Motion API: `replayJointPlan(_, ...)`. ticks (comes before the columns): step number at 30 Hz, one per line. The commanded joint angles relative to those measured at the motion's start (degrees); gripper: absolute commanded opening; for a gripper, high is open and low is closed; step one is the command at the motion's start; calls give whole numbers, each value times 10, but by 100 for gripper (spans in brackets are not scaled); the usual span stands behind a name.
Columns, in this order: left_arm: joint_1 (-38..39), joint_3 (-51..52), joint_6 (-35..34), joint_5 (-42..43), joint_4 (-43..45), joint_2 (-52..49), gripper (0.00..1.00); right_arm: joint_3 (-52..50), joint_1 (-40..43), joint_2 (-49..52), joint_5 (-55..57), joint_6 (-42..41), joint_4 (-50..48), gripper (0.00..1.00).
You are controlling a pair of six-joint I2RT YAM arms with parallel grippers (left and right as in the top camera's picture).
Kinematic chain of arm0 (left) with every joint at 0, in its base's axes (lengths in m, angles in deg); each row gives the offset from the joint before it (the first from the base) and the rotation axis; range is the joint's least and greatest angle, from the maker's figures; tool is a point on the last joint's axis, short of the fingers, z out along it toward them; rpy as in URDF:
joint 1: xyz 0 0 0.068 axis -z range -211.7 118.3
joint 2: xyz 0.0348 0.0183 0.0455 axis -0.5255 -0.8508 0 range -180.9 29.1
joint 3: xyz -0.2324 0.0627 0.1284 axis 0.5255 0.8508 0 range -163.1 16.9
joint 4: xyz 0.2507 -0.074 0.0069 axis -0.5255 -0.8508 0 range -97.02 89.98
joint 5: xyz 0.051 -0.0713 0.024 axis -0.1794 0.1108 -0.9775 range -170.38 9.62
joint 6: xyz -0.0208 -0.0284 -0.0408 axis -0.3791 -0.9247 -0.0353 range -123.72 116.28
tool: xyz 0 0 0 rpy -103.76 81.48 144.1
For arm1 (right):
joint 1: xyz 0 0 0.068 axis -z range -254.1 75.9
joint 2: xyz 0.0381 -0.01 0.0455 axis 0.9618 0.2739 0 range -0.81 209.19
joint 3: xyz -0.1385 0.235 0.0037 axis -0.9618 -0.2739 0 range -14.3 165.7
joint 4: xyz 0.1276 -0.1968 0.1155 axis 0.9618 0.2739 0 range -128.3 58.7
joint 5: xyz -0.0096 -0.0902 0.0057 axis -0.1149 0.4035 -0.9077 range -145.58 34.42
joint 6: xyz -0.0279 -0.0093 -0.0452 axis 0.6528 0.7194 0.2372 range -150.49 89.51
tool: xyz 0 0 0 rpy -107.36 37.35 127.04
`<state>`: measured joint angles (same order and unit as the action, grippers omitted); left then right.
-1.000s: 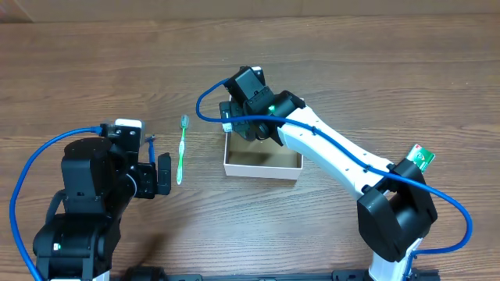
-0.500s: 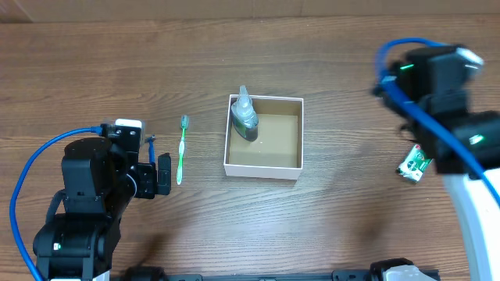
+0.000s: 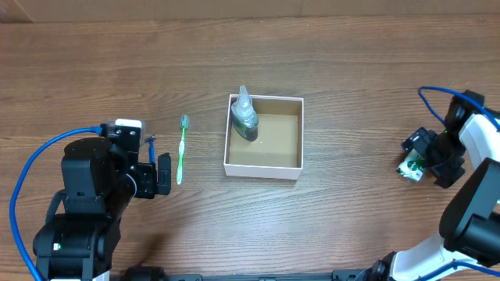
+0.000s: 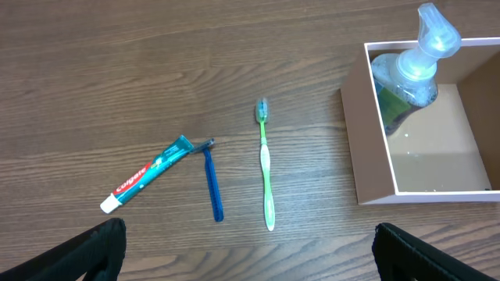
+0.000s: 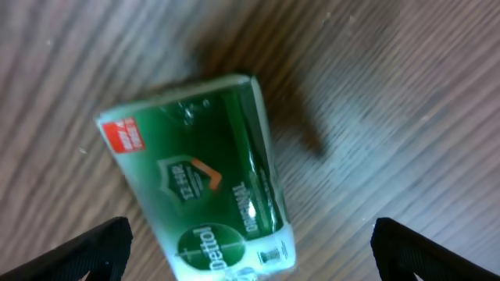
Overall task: Pack container
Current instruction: 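Move the right gripper to the green Dettol box and grasp it, then place the Dettol box into the box beside the bottle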
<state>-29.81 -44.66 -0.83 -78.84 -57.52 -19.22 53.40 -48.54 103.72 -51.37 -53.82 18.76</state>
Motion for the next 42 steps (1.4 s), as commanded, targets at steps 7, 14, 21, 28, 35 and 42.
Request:
replayJointPlan(7, 0, -14, -3, 8, -10, -1, 100, -40, 3, 30, -44, 58, -87, 100)
replayJointPlan(14, 0, -14, -3, 8, -10, -1, 100, -40, 3, 30, -50, 58, -88, 75)
replayJointPlan(21, 0, -14, -3, 8, -10, 0, 100, -40, 3, 30, -50, 58, -88, 46)
replayJointPlan(28, 0, -14, -3, 8, -10, 0, 100, -38, 3, 30, -56, 58, -81, 4)
replayJointPlan(35, 0, -14, -3, 8, -10, -1, 100, 101, -113, -83, -100, 101, 44, 4)
replayJointPlan(42, 0, -14, -3, 8, -10, -1, 100, 126, -456, -244, -67, 93, -16, 4)
